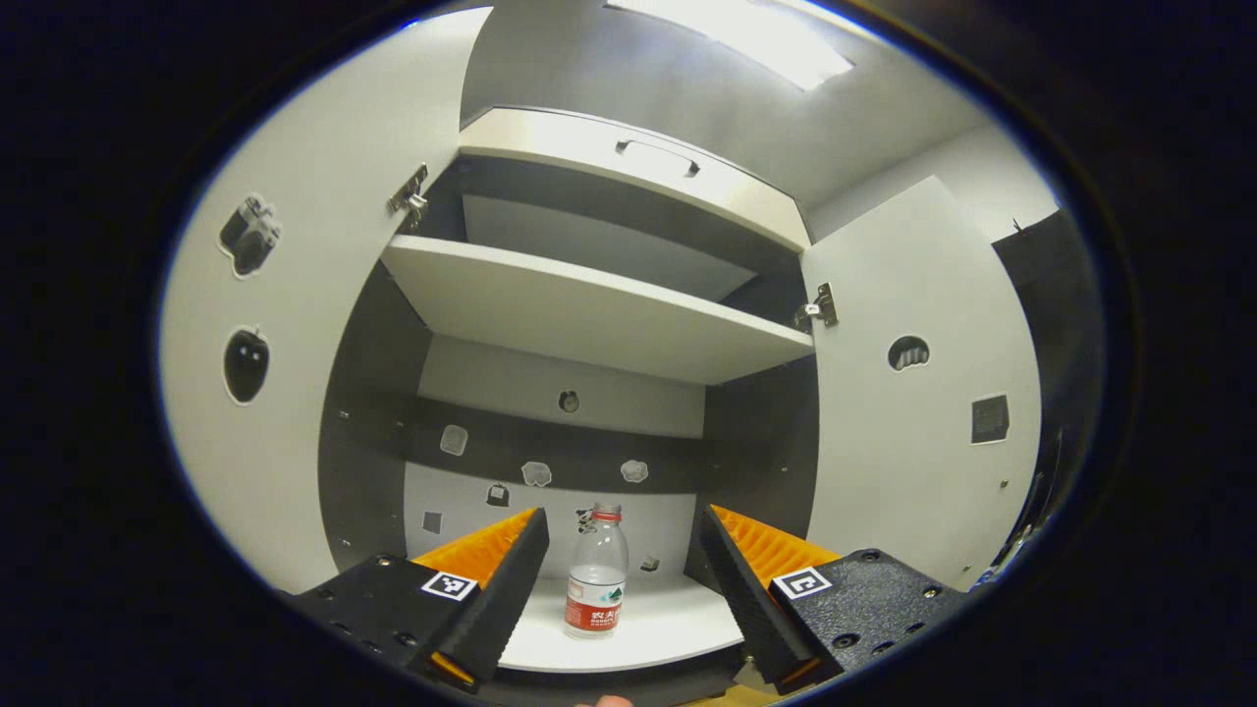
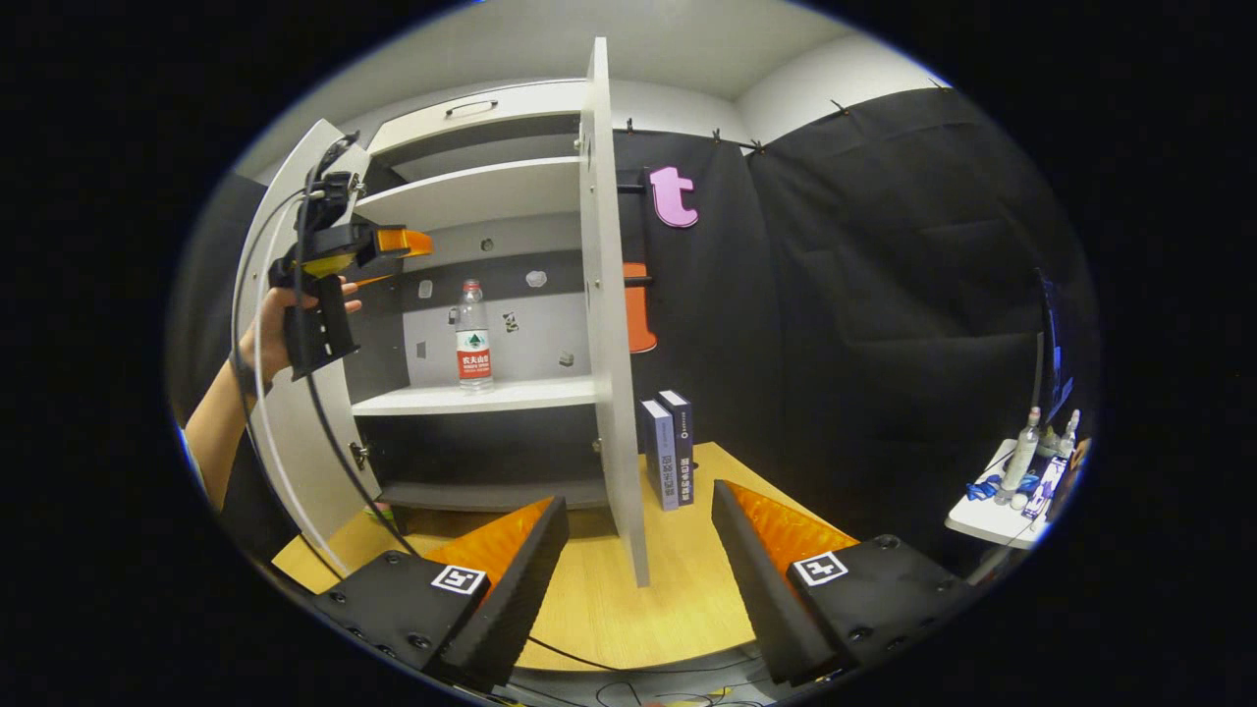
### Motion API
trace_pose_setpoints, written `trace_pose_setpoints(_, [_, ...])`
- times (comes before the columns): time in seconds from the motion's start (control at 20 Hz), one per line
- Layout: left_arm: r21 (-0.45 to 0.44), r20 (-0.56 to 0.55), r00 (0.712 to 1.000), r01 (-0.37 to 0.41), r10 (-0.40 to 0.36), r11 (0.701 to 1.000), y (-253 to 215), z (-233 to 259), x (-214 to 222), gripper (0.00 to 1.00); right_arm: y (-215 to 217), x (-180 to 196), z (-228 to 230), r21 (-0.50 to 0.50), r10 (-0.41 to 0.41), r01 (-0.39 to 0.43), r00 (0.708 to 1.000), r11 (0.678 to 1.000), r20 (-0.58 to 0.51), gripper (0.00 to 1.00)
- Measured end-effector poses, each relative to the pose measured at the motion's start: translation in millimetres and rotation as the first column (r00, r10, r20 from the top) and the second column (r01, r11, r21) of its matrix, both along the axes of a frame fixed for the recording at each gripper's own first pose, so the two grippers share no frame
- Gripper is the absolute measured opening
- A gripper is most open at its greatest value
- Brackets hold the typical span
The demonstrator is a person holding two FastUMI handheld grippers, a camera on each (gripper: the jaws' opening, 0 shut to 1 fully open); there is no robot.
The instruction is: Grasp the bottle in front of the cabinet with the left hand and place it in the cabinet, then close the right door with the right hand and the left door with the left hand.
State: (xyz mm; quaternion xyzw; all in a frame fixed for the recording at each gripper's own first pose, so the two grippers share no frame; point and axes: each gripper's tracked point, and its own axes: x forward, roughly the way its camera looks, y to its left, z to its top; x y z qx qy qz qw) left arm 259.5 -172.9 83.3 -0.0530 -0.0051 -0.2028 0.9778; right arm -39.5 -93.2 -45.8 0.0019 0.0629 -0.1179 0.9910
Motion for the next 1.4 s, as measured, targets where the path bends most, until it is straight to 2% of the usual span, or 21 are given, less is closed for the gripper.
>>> trace_pose_setpoints(0.2, [-0.037,-0.012,1.000,-0.014,0.013,0.999,29.8,-4.6,-48.3,0.94,13.3,9.6,2.8,0.016,0.047,-0.047,0.999,0.999,0.018,0.97])
trace_pose_setpoints(0.35, [-0.015,0.023,0.997,-0.076,0.076,0.997,63.4,-24.7,-83.6,0.94,21.9,14.0,4.2,0.019,0.076,-0.076,0.997,0.997,0.031,1.00])
trace_pose_setpoints(0.4, [-0.008,0.017,0.995,-0.098,0.098,0.995,72.9,-34.2,-94.8,0.94,23.2,13.8,6.4,0.013,0.081,-0.082,0.996,0.997,0.035,0.97])
trace_pose_setpoints(0.65, [-0.024,-0.101,0.985,-0.143,0.140,0.989,95.8,-91.5,-157.2,0.95,29.2,21.0,1.5,0.008,0.104,-0.104,0.994,0.995,0.030,0.97])
trace_pose_setpoints(0.8, [-0.032,-0.111,0.969,-0.225,0.220,0.974,116.7,-112.0,-185.0,0.94,35.1,24.2,-1.3,0.012,0.122,-0.122,0.992,0.992,0.026,0.97])
trace_pose_setpoints(0.85, [-0.031,-0.115,0.964,-0.245,0.240,0.969,122.1,-117.5,-193.1,0.92,37.1,24.5,-3.5,0.011,0.127,-0.128,0.992,0.992,0.023,0.97])
trace_pose_setpoints(0.9, [-0.024,-0.122,0.959,-0.262,0.257,0.965,126.3,-125.7,-200.4,0.94,39.3,24.3,-6.4,0.009,0.134,-0.134,0.991,0.991,0.017,0.98])
trace_pose_setpoints(1.15, [0.065,-0.178,0.932,-0.310,0.317,0.949,148.4,-157.4,-223.5,0.95,44.5,20.9,-11.4,0.005,0.146,-0.146,0.989,0.989,0.005,0.98])
trace_pose_setpoints(1.4, [0.071,-0.182,0.924,-0.328,0.336,0.942,163.8,-157.7,-236.2,0.95,11.8,13.1,17.8,0.012,0.085,-0.086,0.995,0.996,0.057,0.98])
